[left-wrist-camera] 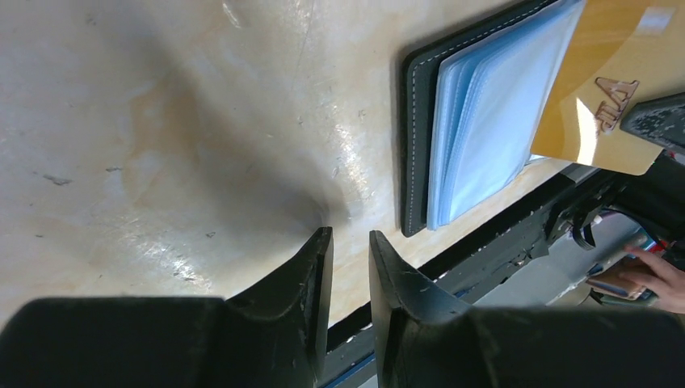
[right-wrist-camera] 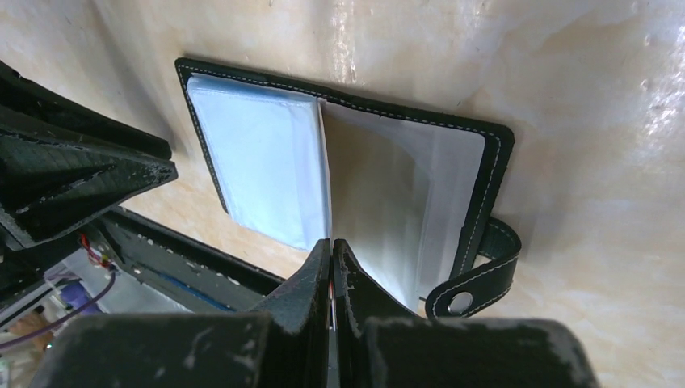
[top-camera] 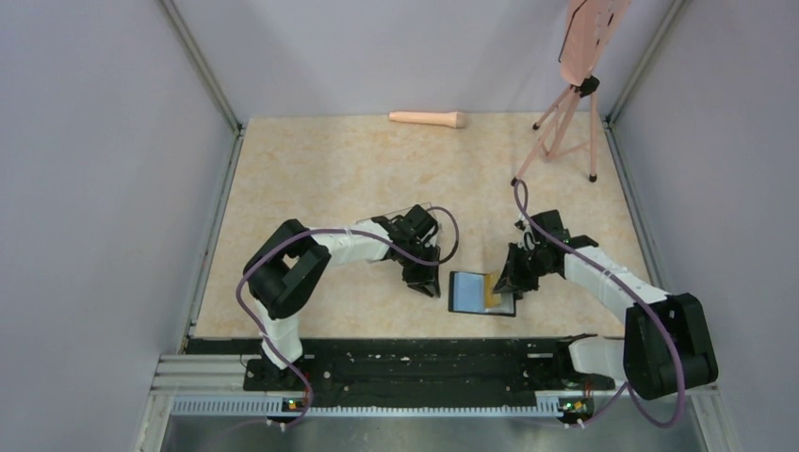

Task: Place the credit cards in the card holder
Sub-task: Insert the credit card into the card holder.

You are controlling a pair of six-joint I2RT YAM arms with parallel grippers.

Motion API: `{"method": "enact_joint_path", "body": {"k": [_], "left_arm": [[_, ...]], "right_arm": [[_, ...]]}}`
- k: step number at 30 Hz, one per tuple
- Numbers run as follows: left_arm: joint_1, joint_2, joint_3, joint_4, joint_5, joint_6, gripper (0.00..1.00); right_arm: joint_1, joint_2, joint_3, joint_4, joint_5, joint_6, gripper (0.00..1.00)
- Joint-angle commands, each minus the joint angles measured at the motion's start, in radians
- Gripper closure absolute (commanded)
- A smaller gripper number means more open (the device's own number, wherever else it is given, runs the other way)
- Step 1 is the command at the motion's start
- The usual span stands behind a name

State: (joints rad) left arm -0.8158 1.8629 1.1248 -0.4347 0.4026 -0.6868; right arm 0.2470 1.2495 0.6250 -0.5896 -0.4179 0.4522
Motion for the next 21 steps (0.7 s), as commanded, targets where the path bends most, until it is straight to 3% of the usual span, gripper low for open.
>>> {"method": "enact_joint_path", "body": {"k": [1, 11, 21], "left_arm": [[0.002, 0.011, 0.024, 0.051, 0.028, -0.018, 0.72], [0.001, 0.01, -0.007, 0.077, 0.034, -0.033, 0.73], [0.001, 0.01, -0.023, 0.086, 0.03, -0.045, 0.74]], "right_arm": [[0.02, -0.053, -0.027, 0.067, 0.009, 0.048, 1.0], [0.024, -0.105, -0.11, 0.16, -0.05, 0.1, 1.0], [0.026, -0.193, -0.096, 0.118, -0.03, 0.11, 1.0]]}}
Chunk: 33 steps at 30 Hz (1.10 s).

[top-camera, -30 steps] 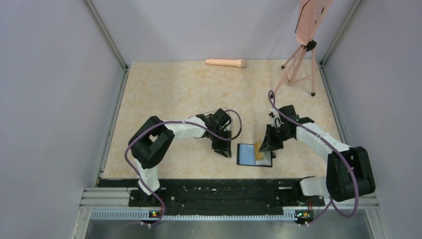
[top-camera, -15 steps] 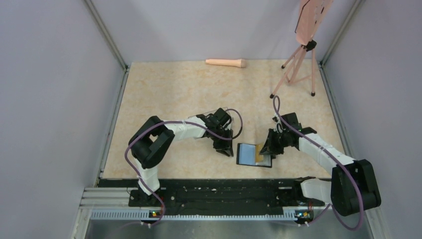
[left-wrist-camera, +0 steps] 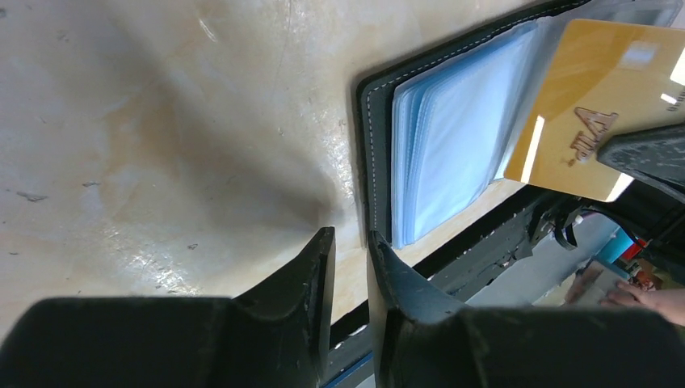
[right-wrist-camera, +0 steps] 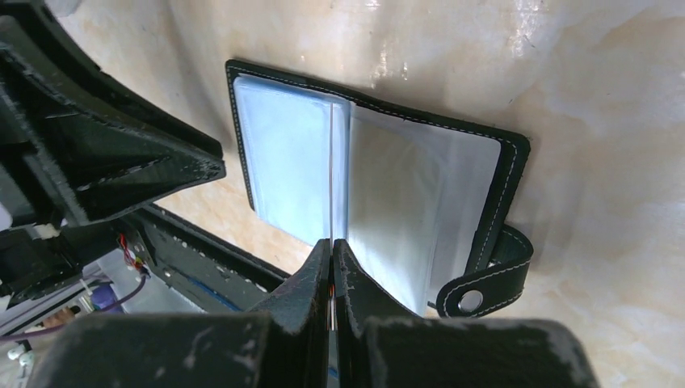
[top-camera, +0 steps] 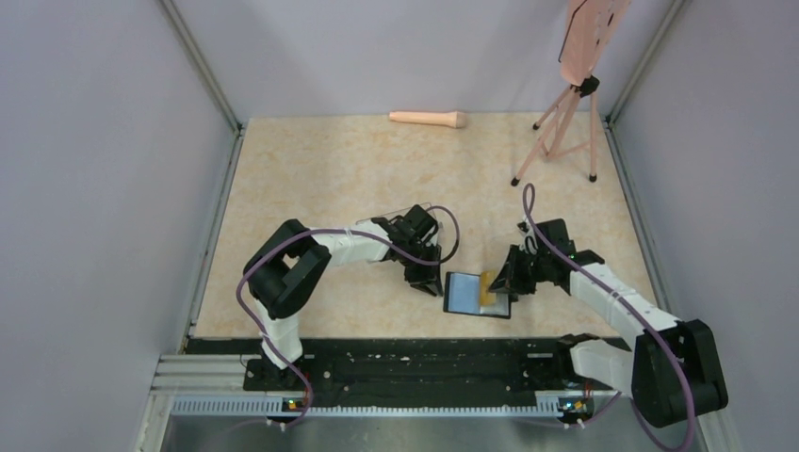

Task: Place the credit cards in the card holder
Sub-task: Insert the credit card into the card holder.

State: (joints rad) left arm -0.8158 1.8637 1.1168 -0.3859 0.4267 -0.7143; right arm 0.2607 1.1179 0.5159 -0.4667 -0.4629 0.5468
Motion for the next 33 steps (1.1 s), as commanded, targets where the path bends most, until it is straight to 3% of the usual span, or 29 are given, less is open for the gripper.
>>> {"method": "enact_joint_path", "body": {"k": [1, 33], "left_arm": [[0.001, 0.01, -0.018, 0.038, 0.006, -0.018, 0.74], [0.0, 0.012, -0.03, 0.048, 0.0, -0.042, 0.76]], "right_arm": [[0.013, -0.069, 0.013, -0.008, 0.015, 0.018, 1.0], [0.024, -0.003, -0.116, 0.23, -0.142, 0.06, 1.0]]}}
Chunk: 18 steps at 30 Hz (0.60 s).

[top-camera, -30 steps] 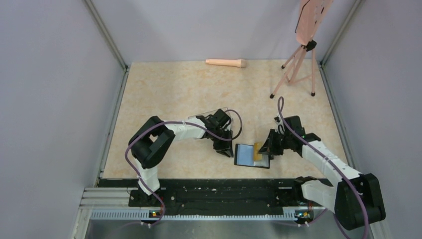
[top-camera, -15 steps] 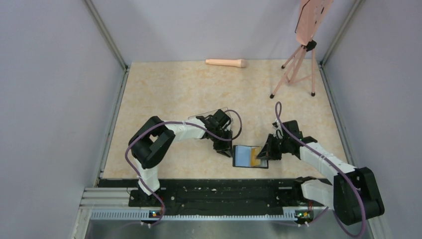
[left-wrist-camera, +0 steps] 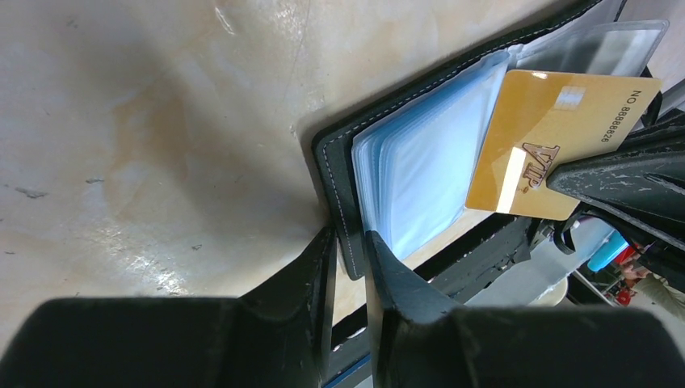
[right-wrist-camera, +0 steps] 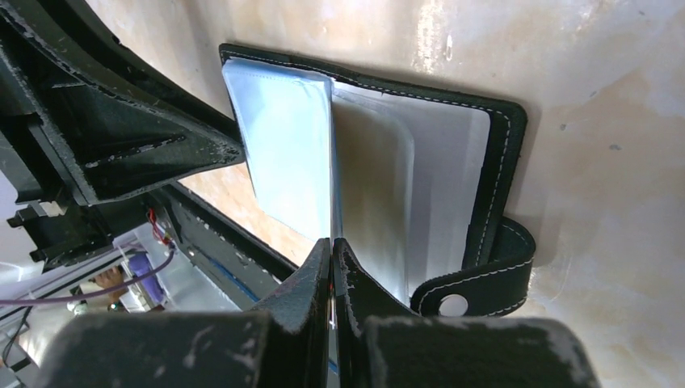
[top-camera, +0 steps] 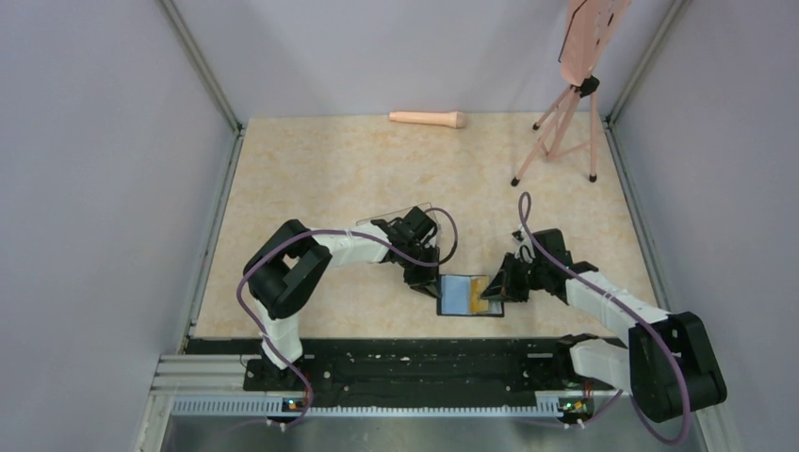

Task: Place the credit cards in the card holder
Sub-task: Insert the credit card into the card holder.

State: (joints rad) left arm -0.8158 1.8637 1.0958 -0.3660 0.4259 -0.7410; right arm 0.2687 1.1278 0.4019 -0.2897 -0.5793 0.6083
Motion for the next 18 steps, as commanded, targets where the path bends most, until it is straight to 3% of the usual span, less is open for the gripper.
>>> {"method": "enact_joint_path", "body": {"k": [1, 10, 18], "left_arm": [[0.0, 0.012, -0.012, 0.03, 0.001, -0.017, 0.76], [0.0, 0.013, -0.021, 0.036, 0.003, -0.019, 0.76], [-0.001, 0.016, -0.024, 0.035, 0.009, -0.016, 0.77]], "right_arm": [[0.015, -0.019, 0.0, 0.049, -0.026, -0.003, 1.0], [0.02, -0.068, -0.017, 0.033, -0.004, -0.013, 1.0], [0.027, 0.033, -0.032, 0.065, -0.037, -0.038, 1.0]]}}
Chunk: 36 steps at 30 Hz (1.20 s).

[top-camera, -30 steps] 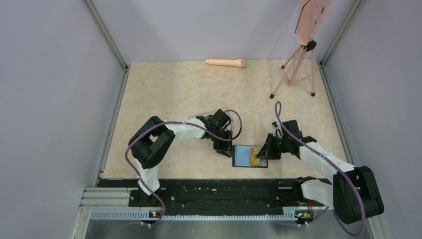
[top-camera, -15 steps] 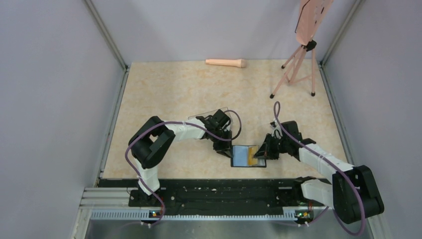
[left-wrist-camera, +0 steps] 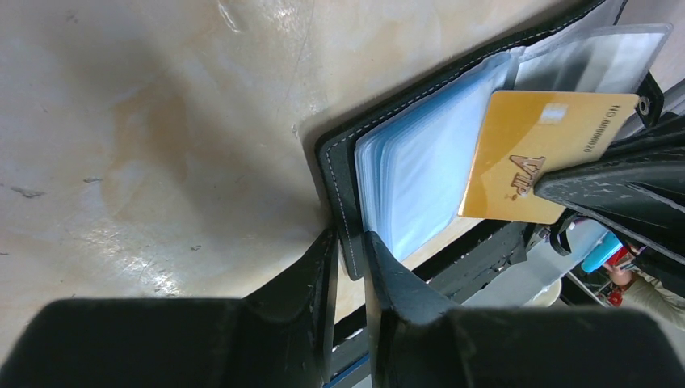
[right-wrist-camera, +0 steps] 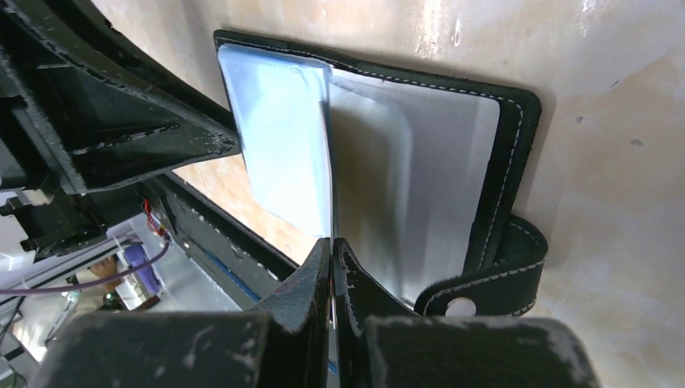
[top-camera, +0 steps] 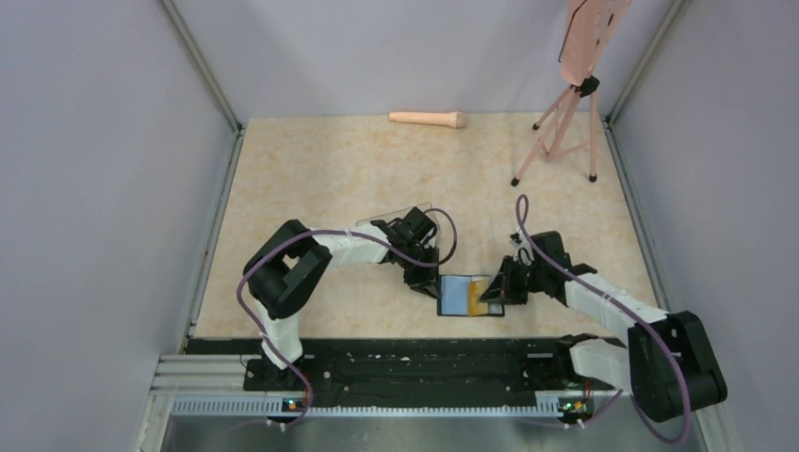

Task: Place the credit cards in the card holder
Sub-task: Insert the credit card into the card holder.

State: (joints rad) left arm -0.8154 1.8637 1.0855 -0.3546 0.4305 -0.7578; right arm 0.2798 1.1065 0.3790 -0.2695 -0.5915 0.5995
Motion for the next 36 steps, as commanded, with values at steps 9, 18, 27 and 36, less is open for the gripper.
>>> {"method": "enact_joint_path", "body": {"k": [9, 18, 27, 36], "left_arm": [[-0.001, 0.011, -0.028, 0.025, 0.005, 0.007, 0.77], [-0.001, 0.013, -0.035, 0.019, 0.012, 0.022, 0.78], [-0.001, 0.014, -0.029, 0.001, 0.014, 0.04, 0.79], [-0.001, 0.017, -0.025, -0.012, 0.014, 0.051, 0.79]], "right_arm": [[0.017, 0.069, -0.017, 0.099, -0.048, -0.02, 1.0], [0.017, 0.109, 0.027, 0.073, -0.008, -0.058, 1.0], [0.018, 0.163, 0.089, 0.053, 0.023, -0.091, 1.0], [0.019, 0.184, 0.101, 0.086, 0.028, -0.067, 1.0]]}}
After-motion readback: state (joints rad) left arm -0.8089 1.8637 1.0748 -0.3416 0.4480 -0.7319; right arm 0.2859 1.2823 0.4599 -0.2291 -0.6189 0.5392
